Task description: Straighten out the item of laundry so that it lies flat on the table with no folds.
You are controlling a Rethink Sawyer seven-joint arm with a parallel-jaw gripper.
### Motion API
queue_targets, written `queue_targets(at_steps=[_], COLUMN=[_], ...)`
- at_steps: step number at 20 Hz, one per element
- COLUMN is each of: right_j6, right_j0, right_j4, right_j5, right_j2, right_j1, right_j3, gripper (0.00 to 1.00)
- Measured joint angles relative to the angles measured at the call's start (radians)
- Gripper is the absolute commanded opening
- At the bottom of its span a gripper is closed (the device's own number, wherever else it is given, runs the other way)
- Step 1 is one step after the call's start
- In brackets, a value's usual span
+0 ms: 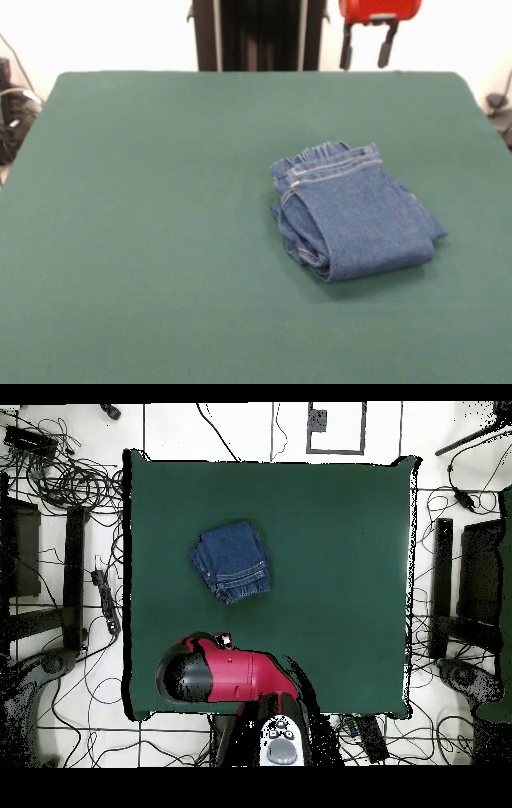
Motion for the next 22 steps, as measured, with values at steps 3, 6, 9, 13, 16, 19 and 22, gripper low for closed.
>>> queue_targets(at_steps=[3, 6, 9, 13, 16, 19, 22], right_j6=[0.0, 0.0, 0.0, 0.0, 0.0, 0.0, 0.0], right_j0=[0.0, -0.001, -0.002, -0.01, -0.02, -0.028, -0.04], right_j4=[0.007, 0.01, 0.01, 0.009, 0.009, 0.009, 0.009], right_j5=[0.0, 0.0, 0.0, 0.0, 0.0, 0.0, 0.0], right_j2=[-0.016, -0.022, -0.022, -0.022, -0.022, -0.022, -0.022], right_j1=[0.015, 0.025, 0.029, 0.032, 0.042, 0.06, 0.082], right_j3=[-0.026, -0.047, -0.062, -0.081, -0.097, -0.115, -0.133], gripper=[1.0, 1.0, 1.0, 1.0, 1.0, 1.0, 1.0])
